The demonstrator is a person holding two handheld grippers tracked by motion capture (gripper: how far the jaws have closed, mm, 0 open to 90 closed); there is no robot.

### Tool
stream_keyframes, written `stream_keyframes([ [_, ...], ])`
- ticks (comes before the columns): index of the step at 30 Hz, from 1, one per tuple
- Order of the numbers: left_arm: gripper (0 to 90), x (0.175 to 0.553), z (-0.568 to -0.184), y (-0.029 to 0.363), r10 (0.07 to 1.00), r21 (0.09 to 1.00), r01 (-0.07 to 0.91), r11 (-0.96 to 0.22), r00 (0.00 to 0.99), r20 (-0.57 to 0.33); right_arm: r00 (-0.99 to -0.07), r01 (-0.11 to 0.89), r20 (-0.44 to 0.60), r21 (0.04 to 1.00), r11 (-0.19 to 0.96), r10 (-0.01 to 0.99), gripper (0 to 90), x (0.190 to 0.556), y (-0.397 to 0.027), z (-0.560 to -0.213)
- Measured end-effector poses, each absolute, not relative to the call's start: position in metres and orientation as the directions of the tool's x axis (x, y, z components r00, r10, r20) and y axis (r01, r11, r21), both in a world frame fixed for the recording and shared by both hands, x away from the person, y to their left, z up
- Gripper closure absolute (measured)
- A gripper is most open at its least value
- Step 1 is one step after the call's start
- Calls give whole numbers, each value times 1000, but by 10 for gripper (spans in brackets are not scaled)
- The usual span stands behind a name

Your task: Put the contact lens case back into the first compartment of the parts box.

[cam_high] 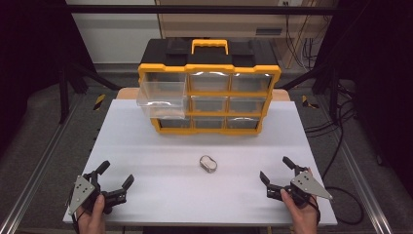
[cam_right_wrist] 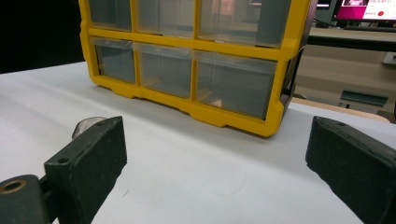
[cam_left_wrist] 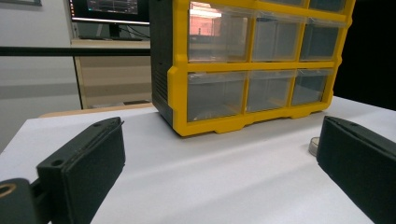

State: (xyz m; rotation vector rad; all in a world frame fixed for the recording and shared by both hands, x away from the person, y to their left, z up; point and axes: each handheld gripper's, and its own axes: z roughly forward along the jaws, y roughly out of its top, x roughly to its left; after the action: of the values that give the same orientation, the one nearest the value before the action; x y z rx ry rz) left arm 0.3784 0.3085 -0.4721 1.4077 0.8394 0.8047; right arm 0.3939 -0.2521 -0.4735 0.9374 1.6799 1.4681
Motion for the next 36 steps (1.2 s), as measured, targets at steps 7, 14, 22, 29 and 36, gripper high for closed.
stream_keyframes([
  [7, 10, 378, -472, 306, 866, 1000, 19, -1, 501, -9, -494, 101, -40, 990, 103, 869, 57, 394, -249, -475],
  [14, 9, 378, -472, 305, 866, 1000, 18, -7, 500, -3, -498, 121, -28, 988, 101, 867, 50, 395, -249, -476],
  [22, 9, 379, -471, 306, 868, 1000, 20, -6, 497, -5, -500, 162, -20, 980, 117, 866, 42, 394, -245, -476],
  [29, 10, 382, -470, 303, 861, 1000, 23, -16, 509, 2, -511, 164, -25, 978, 126, 859, 57, 395, -236, -473],
  [36, 8, 383, -469, 296, 850, 998, 20, -62, 526, 42, -544, 215, -57, 955, 205, 837, 85, 403, -217, -466],
])
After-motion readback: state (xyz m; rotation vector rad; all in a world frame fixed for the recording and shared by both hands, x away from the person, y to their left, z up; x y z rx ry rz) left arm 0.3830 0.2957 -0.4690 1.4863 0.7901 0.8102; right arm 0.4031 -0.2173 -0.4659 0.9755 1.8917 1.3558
